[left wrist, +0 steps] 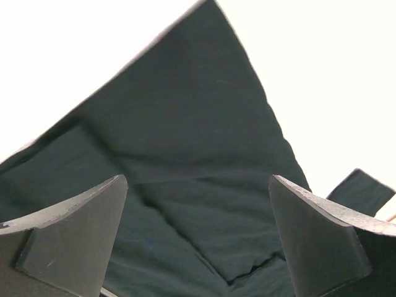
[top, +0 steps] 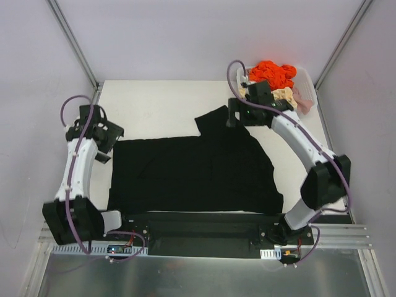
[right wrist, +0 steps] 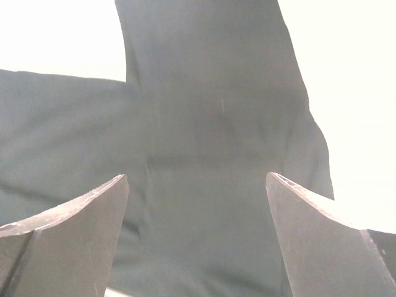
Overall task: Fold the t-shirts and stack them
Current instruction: Fold the tshirt
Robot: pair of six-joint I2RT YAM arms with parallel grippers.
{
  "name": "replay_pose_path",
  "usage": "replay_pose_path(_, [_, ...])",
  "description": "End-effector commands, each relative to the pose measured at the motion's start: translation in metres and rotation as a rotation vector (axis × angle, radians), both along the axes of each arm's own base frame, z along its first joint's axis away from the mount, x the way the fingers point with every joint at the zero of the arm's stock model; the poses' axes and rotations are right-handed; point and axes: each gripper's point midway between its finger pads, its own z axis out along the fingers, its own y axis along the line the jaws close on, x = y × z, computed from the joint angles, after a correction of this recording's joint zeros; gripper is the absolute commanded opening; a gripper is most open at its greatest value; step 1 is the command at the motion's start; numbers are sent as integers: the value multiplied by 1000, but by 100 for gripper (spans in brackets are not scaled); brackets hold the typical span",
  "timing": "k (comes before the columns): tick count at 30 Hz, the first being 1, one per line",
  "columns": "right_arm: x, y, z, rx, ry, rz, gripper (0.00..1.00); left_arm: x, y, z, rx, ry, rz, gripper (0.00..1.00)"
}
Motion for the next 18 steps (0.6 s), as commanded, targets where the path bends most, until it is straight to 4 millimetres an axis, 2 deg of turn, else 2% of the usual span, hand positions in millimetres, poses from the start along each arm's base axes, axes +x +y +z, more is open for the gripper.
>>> replay_pose_path(1, [68,21,13,-50,-94,30,97,35,3,-2,59,63,-51,99])
replay_pose_path(2, [85,24,-4,-93,-80,24,97,41,10,-10,83,102,-37,99])
replay_pose_path(3, [105,32,13,-79,-131,28,97,46,13,-11,96,110,-28,99])
replay_pose_path(4, [115,38,14,-84,-136,39,97,55,19,-6,114,100,-15,99])
replay_pose_path(5, [127,45,-16,-109,-86,47,97,60,25,-14,138,132,-2,98])
replay_pose_path(6, [147,56,13,-86,-159,59,97,65,28,-15,149,137,4,98])
replay_pose_path(7, [153,58,5,-98,-142,67,97,73,30,-10,160,126,-2,98])
replay_pose_path(8, [165,62,-23,-120,-111,70,97,78,33,-18,166,152,-2,98])
replay_pose_path(9, [174,65,-23,-126,-130,80,97,82,36,-20,177,161,0,98])
replay_pose_path(10, [185,72,-14,-107,-171,89,97,90,38,-15,187,148,-1,98])
replay_pose_path(11, [191,75,-31,-115,-159,98,97,95,40,-24,187,172,-5,98])
replay_pose_path(12, [198,78,-30,-104,-185,94,97,99,39,-26,187,178,-15,98])
replay_pose_path(13, [200,80,-39,-101,-181,98,97,106,40,-25,188,173,-15,98])
replay_pose_path(14, [204,81,-48,-104,-181,96,97,110,42,-35,185,197,-17,99])
replay_pose_path(16, [214,82,-52,-104,-201,77,97,121,41,-37,182,198,-32,99])
replay_pose_path(17, [216,82,-67,-110,-180,74,97,123,41,-49,174,227,-41,99])
replay_pose_path(18, [218,83,-70,-106,-178,69,97,126,40,-52,168,232,-46,99])
